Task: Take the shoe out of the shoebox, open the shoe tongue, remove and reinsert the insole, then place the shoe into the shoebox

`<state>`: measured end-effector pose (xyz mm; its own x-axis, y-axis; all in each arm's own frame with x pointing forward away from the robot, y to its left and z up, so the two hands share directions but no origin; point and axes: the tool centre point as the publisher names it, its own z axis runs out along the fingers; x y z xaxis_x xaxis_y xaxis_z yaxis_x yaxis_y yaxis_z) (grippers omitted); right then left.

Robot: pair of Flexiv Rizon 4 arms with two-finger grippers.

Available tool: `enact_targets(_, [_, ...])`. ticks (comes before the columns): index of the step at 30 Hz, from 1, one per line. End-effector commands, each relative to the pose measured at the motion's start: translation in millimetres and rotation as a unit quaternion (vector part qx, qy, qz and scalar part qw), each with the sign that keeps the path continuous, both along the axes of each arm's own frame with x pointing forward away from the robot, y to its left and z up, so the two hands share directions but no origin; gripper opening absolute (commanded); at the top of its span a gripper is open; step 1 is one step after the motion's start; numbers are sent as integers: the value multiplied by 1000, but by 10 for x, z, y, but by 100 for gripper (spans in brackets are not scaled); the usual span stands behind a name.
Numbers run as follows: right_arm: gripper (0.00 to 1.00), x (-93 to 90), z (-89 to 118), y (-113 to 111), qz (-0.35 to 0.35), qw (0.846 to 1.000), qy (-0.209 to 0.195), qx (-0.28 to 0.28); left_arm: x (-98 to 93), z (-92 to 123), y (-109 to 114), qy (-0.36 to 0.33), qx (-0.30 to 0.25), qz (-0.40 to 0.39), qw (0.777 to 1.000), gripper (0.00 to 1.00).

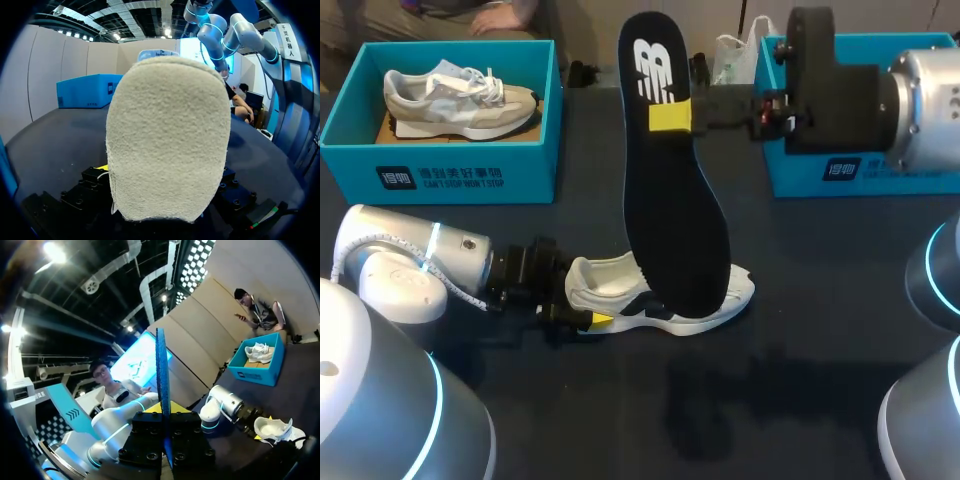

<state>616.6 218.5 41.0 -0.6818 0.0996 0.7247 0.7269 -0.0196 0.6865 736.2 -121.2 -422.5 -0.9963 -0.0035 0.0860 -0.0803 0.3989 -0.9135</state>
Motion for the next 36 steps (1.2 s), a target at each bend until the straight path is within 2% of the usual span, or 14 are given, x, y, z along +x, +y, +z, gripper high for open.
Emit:
enact_targets(1, [0,2,-2,35,-1,1000,1,0,19,-33,-28,0,1,-1,1000,0])
enact_targets(9, [0,2,-2,35,-1,1000,1,0,18,-24,-2,2,2,1,1000,0])
enact_targets(10, [0,2,-2,35,-1,1000,1,0,17,-21,10,4,3,-1,1000,21])
enact_targets(11, [0,2,-2,35,-1,1000,1,0,16,-17,18,4,3,-1,1000,54])
enact_targets(12, [0,2,-2,35,-1,1000,1,0,17,-12,25,8,2,-3,1000,100])
enact_targets(36, [0,2,-2,35,-1,1000,1,0,52,268,187,-11,66,11,998,100])
